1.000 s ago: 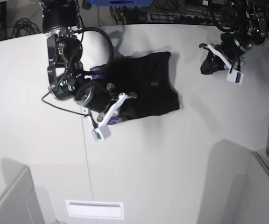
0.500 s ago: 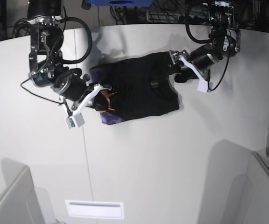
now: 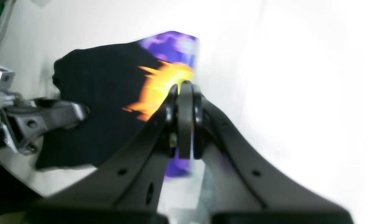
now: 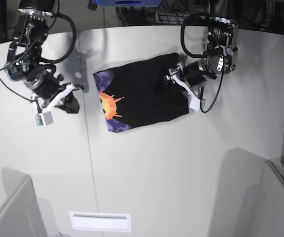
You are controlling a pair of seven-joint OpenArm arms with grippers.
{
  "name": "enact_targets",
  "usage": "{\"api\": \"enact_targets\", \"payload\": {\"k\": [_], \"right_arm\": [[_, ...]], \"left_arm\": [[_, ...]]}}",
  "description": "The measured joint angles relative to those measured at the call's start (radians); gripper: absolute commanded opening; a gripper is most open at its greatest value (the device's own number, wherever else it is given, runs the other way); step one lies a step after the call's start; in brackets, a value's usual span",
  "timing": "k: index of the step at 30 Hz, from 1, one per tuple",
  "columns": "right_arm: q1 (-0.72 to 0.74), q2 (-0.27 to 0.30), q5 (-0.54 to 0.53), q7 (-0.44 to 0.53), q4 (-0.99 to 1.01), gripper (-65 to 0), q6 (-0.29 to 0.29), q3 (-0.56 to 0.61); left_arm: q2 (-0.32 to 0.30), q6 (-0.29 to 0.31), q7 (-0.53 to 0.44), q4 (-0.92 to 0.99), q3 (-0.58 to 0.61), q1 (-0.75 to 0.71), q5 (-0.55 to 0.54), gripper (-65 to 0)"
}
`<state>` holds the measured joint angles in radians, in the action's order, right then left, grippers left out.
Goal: Fold the T-shirt properly
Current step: 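Grasp the bundle edges with both grippers and flip it over, then rotate and straighten the folded shirt with the left gripper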
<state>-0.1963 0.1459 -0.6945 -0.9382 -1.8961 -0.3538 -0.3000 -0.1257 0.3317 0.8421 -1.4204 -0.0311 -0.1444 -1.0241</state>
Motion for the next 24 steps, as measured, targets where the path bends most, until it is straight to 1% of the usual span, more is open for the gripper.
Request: {"api": "enact_targets", "payload": {"k": [1, 3, 4, 5, 7, 9, 12, 15, 17, 18, 19, 22, 23, 24], "right_arm": [[-0.005, -0.001, 0.003, -0.005, 0.002, -65.0, -0.022, -0.025], [-0.014, -0.003, -0.005, 0.004, 0.013, -65.0, -0.057, -0.061], [-0.018, -0.004, -0.006, 0.006, 0.021, -65.0, -0.06, -0.075], [-0.022, -0.003, -0.005, 0.0, 0.031, -65.0, -0.068, -0.093], [-0.048, 0.003, 0.0, 0.0, 0.032, -65.0, -0.07, -0.124], [-0.068, 0.014, 0.002, 0.0, 0.032, -65.0, -0.07, -0.126], [-0.079, 0.011, -0.001, 0.002, 0.032, -65.0, -0.071, -0.128], [-0.104, 0.008, -0.004, 0.003, 0.032, -65.0, -0.074, -0.128], [-0.115, 0.005, -0.005, -0.003, 0.032, -65.0, -0.074, -0.128], [-0.119, 0.002, -0.005, 0.0, 0.032, -65.0, -0.074, -0.128], [-0.121, -0.001, -0.006, 0.0, 0.032, -65.0, -0.074, -0.128], [-0.145, -0.026, -0.005, 0.013, 0.03, -65.0, -0.074, -0.132], [-0.158, -0.037, -0.003, 0.01, 0.031, -65.0, -0.074, -0.132], [-0.17, -0.043, -0.005, 0.008, 0.031, -65.0, -0.074, -0.131]], "left_arm": [[0.001, -0.041, 0.006, -0.002, 0.003, 0.009, -0.003, -65.0], [-0.002, -0.086, 0.028, -0.003, 0.017, 0.024, -0.002, -65.0], [-0.011, -0.102, 0.052, -0.004, 0.029, 0.037, -0.003, -65.0], [-0.03, -0.124, 0.104, -0.001, 0.047, 0.063, -0.003, -65.0], [-0.077, -0.129, 0.2, 0.009, 0.096, 0.13, -0.002, -65.0], [-0.145, -0.144, 0.275, 0.003, 0.181, 0.207, 0.008, -65.0], [-0.232, -0.146, 0.306, -0.009, 0.317, 0.294, 0.015, -65.0], [-0.328, -0.15, 0.314, -0.05, 0.484, 0.365, 0.014, -65.0], [-0.369, -0.145, 0.325, -0.072, 0.595, 0.43, 0.029, -65.0], [-0.38, -0.146, 0.325, -0.087, 0.65, 0.468, 0.063, -65.0], [-0.382, -0.142, 0.324, -0.1, 0.705, 0.505, 0.122, -65.0], [-0.371, -0.132, 0.313, -0.13, 0.846, 0.575, 0.278, -65.0], [-0.369, -0.118, 0.303, -0.137, 0.896, 0.589, 0.33, -65.0], [-0.362, -0.087, 0.301, -0.141, 0.938, 0.6, 0.378, -65.0]]}}
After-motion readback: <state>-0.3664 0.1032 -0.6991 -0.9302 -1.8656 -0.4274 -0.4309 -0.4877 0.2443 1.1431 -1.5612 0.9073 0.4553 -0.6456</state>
